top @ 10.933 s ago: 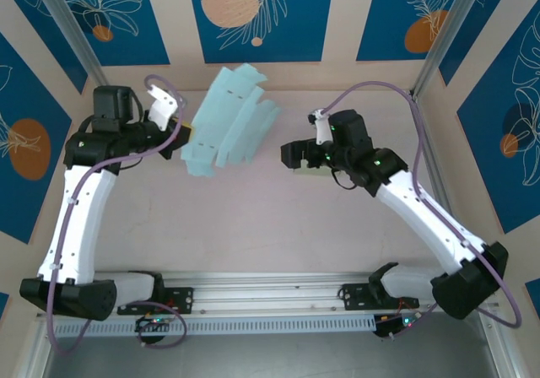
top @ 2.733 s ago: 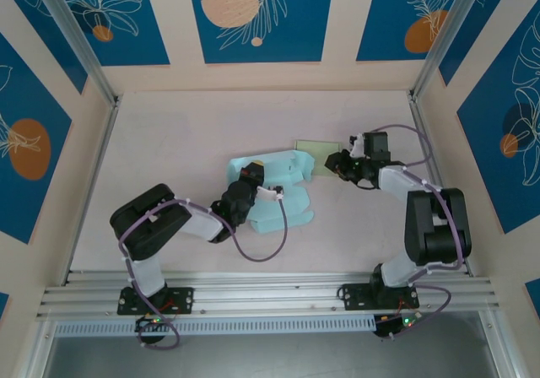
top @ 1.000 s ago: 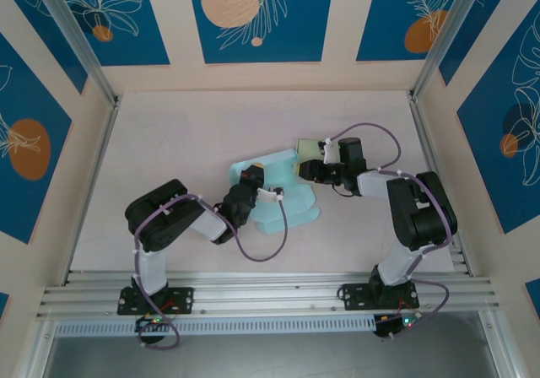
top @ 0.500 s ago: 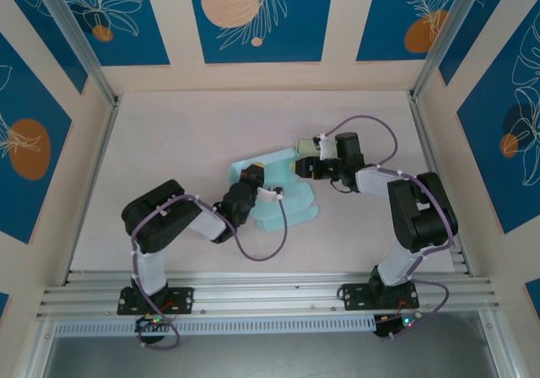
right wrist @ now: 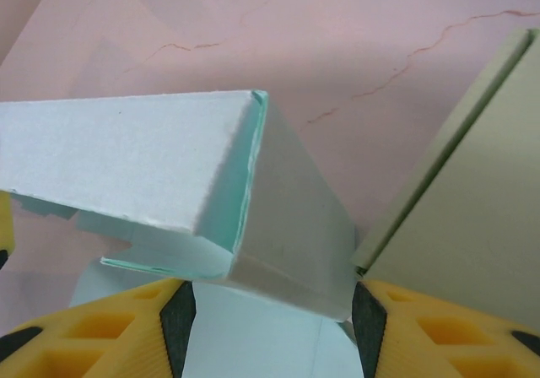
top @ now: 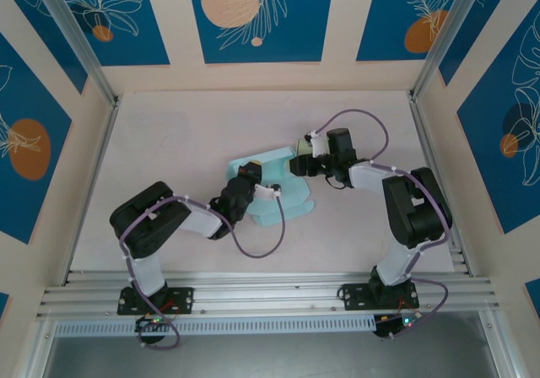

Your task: Fold the paper box

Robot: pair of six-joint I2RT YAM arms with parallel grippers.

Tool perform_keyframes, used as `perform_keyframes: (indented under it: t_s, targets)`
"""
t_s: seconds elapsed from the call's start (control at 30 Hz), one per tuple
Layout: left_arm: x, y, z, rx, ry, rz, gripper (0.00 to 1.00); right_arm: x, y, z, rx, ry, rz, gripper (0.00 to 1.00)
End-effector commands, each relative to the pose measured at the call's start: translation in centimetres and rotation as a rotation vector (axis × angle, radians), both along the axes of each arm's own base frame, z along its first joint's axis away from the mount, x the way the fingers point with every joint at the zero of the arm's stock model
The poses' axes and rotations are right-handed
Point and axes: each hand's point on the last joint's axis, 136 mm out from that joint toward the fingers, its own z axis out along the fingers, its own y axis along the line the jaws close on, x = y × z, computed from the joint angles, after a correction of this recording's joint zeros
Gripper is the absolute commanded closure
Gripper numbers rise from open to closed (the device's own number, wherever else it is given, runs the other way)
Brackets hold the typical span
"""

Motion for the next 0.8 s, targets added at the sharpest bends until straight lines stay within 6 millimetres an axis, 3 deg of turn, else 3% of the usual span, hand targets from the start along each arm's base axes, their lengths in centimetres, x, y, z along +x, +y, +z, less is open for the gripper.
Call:
perform_keyframes:
  t_s: [0.0,0.13,0.5,0.77]
  targets:
    - [-0.1,-0.8,0.1,-0.012,0.033,-0.044,1.00,0.9,1.1,0.4,-0.029,-0.080,0.042,0.45]
    - [-0.1,-0.8,-0.5,-0.004,0.061,-0.042,1.00,1.7,1.5,0.4,-0.038,-0.099,0.043,0.45]
    - [0.0,-0.7,0.1,-0.042,0.069,-0.044,1.00,3.3,1.4,-0.2,-0.064,-0.132,0.020,0.49]
    - [-0.3,-0.6,1.5,-0.135,0.093,-0.044,0.98,2.8,1.8,-0.6,-0.126,-0.153,0.003,0.74]
